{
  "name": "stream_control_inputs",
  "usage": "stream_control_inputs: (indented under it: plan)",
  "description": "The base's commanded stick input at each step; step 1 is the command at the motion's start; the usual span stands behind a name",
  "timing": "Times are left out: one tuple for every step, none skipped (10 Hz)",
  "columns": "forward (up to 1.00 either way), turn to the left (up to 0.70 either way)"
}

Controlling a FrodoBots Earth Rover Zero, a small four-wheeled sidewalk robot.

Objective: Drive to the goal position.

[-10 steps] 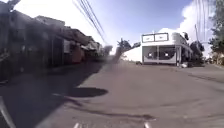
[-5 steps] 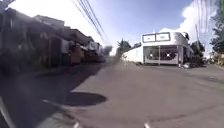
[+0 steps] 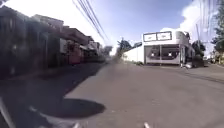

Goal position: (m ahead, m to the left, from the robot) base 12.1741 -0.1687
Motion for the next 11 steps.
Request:
stream_control_inputs:
  plan:
    - [0.70, 0.00]
    - [0.70, 0.00]
    - [0.70, 0.00]
    - [0.70, 0.00]
    - [0.70, 0.00]
    - [0.70, 0.00]
    - [0.70, 0.00]
    - [0.70, 0.00]
    - [0.70, 0.00]
    - [0.70, 0.00]
    - [0.70, 0.00]
